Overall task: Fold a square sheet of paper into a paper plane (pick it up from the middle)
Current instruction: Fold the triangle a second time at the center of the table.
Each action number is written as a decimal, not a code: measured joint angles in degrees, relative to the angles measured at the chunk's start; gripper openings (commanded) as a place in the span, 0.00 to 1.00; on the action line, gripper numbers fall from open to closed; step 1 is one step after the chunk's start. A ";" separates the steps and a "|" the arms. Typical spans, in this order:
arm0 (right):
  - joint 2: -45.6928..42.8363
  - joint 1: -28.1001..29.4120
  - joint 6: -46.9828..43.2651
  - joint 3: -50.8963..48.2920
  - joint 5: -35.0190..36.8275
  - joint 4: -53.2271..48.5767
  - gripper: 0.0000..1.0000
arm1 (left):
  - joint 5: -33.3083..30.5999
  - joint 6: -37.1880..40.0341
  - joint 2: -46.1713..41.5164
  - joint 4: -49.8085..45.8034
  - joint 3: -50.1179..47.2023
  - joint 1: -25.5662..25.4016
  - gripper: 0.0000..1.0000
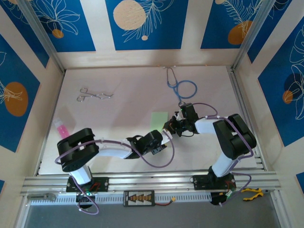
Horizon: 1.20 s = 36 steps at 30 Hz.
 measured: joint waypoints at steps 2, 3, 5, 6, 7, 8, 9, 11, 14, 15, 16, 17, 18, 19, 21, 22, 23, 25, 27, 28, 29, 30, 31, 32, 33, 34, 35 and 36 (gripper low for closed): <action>0.00 0.00 0.00 0.02 0.00 -0.15 0.02 | -0.37 -0.02 0.31 0.00 0.35 0.00 0.47; 0.00 0.00 0.00 0.02 0.00 -0.22 0.02 | -0.55 -0.02 0.37 0.00 0.50 0.00 0.45; 0.00 0.00 0.00 0.02 0.00 -0.50 0.02 | -0.98 -0.02 0.44 0.00 0.81 0.00 0.42; 0.00 0.00 0.00 0.02 0.00 -0.61 0.02 | -1.07 -0.02 0.44 0.02 0.94 0.00 0.41; 0.00 0.00 0.00 0.02 0.00 -0.79 0.02 | -1.25 -0.02 0.44 0.00 1.05 0.00 0.39; 0.00 0.00 0.00 0.02 0.00 -0.92 0.02 | -1.38 0.00 0.44 0.02 1.11 0.00 0.38; 0.00 0.00 0.00 0.02 0.00 -1.01 0.02 | -1.49 -0.02 0.44 -0.02 1.14 0.00 0.37; 0.00 0.00 0.00 0.02 0.00 -1.16 0.02 | -1.73 -0.02 0.44 -0.02 1.16 0.00 0.33; 0.00 0.00 0.00 0.02 0.00 -1.22 0.02 | -1.84 0.07 0.44 -0.22 1.22 0.00 0.26; 0.00 0.00 -0.02 0.02 0.02 -1.22 0.02 | -1.84 0.04 0.44 -0.35 1.27 0.00 0.24; 0.00 0.00 -0.02 0.02 0.02 -1.25 0.02 | -1.84 0.02 0.44 -0.52 1.31 0.00 0.21; 0.00 0.00 -0.02 0.04 0.02 -1.29 0.02 | -1.84 0.07 0.44 -0.63 1.38 0.00 0.18; 0.00 0.00 -0.07 0.07 0.00 -1.33 0.02 | -1.84 0.00 0.44 -0.85 1.53 0.00 0.17; 0.00 0.00 -0.17 0.07 0.02 -1.42 0.02 | -1.84 0.11 0.44 -1.18 1.77 0.00 0.14; 0.00 0.00 -0.22 0.09 0.02 -1.55 0.02 | -1.84 0.00 0.44 -1.86 2.21 0.00 0.08; 0.00 0.00 -0.24 0.09 0.02 -1.66 0.02 | -1.84 -0.02 0.44 -2.10 2.36 0.00 0.06; -0.02 0.00 -0.28 0.09 0.02 -1.70 0.03 | -1.84 0.00 0.44 -2.40 2.51 0.00 0.05; -0.13 -0.02 -0.48 0.11 0.04 -1.95 0.04 | -1.84 -0.22 0.44 -3.04 2.82 0.00 0.01; -0.59 -0.02 -0.72 0.11 0.17 -2.58 0.07 | -1.84 -0.57 0.44 -3.37 2.97 0.02 0.00; -0.92 -0.02 -1.03 0.11 0.44 -2.97 0.10 | -1.81 -0.87 0.44 -3.52 3.06 0.02 0.00; -1.31 -0.02 -1.42 0.17 0.76 -3.56 0.12 | -1.79 -1.46 0.44 -3.63 3.13 0.04 0.00; -1.70 -0.04 -1.70 0.28 1.11 -4.28 0.15 | -1.70 -2.08 0.44 -3.78 3.15 0.15 0.00; -2.47 -0.11 -2.32 0.35 1.70 -5.25 0.19 | -1.36 -2.93 0.39 -4.09 3.17 0.35 0.00; -3.41 -0.20 -2.84 0.44 2.29 -6.36 0.23 | -0.90 -3.78 0.37 -4.55 3.19 0.70 0.00; -4.33 -0.33 -3.21 0.44 2.82 -7.32 0.27 | -0.42 -4.68 0.33 -4.85 3.19 0.98 0.00; -5.55 -0.57 -3.98 0.46 3.54 -8.57 0.31 | 0.52 -5.81 0.26 -5.29 3.21 1.36 0.00; -6.93 -0.92 -4.66 0.50 4.31 -9.79 0.33 | 1.57 -7.02 0.20 -5.68 3.21 1.84 0.00; -8.07 -1.22 -5.16 0.52 4.98 -10.80 0.36 | 2.43 -8.13 0.11 -6.08 3.23 2.36 0.00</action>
